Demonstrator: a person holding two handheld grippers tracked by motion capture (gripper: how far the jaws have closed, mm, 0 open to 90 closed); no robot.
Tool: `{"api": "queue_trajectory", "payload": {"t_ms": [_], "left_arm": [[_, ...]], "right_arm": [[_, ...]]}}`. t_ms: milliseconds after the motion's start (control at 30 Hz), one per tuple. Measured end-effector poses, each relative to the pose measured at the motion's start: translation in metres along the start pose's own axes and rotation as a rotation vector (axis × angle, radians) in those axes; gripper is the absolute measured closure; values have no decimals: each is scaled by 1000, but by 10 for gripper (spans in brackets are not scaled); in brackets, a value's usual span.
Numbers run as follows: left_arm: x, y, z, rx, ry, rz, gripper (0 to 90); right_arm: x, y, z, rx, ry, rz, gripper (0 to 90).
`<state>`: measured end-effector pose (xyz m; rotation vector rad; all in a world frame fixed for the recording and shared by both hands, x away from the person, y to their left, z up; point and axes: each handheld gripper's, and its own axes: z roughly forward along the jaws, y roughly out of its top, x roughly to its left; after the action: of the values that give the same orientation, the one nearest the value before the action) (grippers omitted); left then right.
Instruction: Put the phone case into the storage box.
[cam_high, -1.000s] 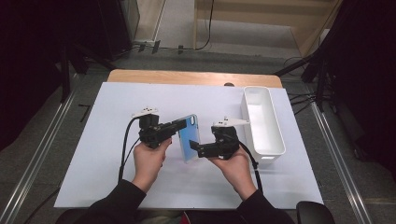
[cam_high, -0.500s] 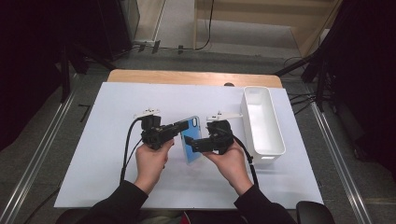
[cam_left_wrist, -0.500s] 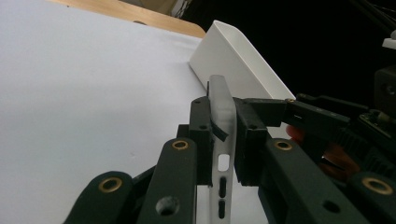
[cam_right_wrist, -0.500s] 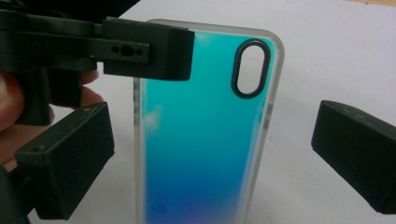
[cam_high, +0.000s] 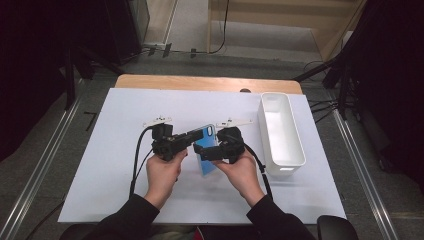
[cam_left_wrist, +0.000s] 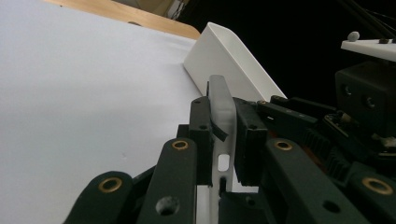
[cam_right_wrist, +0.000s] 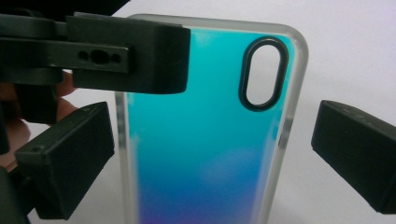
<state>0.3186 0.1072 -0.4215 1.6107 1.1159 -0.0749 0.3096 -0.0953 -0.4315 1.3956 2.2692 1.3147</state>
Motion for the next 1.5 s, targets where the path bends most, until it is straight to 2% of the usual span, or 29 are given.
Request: {"api": "queue_trajectory", "payload": {"t_ms": [333, 367, 467, 567, 1133, 1333, 1500], "left_arm": [[-1, -1, 0, -2, 1, -7, 793], [-1, -1, 1, -2, 2, -6, 792], [-2, -2, 1, -5, 5, -6, 792], [-1, -3, 1, -5, 6, -10, 791], [1, -2, 2, 6, -14, -26, 785], [2, -1, 1, 8, -10, -33, 763], [2, 4, -2, -2, -6, -28, 685]], "right_arm": [[1, 1, 6, 10, -1, -6, 0], [0, 1, 6, 10, 1, -3, 42], [-1, 1, 6, -5, 12, 5, 51], [-1, 1, 5, -8, 34, 4, 127], [-2, 2, 4, 13, 29, -7, 146], [1, 2, 6, 24, 34, -15, 148], [1, 1, 6, 40, 32, -29, 147]]}}
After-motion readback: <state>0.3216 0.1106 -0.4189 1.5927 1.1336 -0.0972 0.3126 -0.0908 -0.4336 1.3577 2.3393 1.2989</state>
